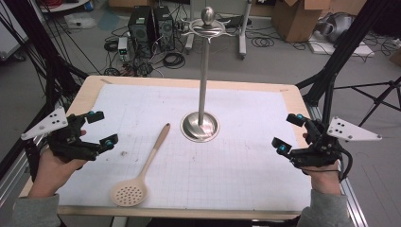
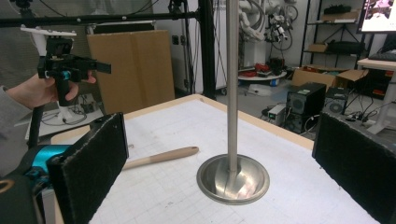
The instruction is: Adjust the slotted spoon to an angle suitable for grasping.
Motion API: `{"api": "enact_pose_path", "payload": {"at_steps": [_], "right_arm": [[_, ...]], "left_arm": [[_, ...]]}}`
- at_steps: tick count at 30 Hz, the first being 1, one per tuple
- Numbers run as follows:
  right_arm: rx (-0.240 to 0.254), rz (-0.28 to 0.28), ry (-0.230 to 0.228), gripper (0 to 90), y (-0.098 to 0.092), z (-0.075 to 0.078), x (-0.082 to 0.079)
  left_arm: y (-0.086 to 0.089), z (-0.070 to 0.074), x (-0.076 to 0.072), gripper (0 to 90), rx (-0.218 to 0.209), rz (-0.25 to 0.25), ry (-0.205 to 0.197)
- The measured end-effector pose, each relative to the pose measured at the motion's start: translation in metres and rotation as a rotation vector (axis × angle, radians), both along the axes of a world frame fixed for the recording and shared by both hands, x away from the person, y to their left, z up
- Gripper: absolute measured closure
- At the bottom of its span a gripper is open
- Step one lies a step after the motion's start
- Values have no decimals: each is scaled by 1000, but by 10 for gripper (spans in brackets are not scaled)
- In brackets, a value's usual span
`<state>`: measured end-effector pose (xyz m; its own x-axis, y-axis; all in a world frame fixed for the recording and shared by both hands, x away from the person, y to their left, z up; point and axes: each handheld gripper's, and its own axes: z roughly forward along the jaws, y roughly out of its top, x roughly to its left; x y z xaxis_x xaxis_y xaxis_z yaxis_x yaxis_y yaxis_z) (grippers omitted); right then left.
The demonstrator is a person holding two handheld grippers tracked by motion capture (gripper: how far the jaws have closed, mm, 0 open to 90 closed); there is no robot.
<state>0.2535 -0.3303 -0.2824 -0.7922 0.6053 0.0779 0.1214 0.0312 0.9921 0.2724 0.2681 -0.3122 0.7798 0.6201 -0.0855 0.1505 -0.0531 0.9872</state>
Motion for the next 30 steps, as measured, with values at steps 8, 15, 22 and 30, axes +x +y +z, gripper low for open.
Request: {"api": "enact_pose_path", "payload": {"at_steps": [8, 15, 22, 30], "right_arm": [[-10, -2, 12, 21, 2, -1, 0], [-11, 2, 9, 22, 2, -1, -1], [-31, 17, 27, 21, 3, -4, -2], [-71, 67, 56, 21, 7, -7, -5]], "left_arm": [[-5, -10, 5, 90, 32, 20, -7], [-12, -20, 12, 293, 76, 4, 53], [-17, -42, 25, 472, 78, -31, 104], [-25, -64, 35, 679, 73, -60, 142]]}}
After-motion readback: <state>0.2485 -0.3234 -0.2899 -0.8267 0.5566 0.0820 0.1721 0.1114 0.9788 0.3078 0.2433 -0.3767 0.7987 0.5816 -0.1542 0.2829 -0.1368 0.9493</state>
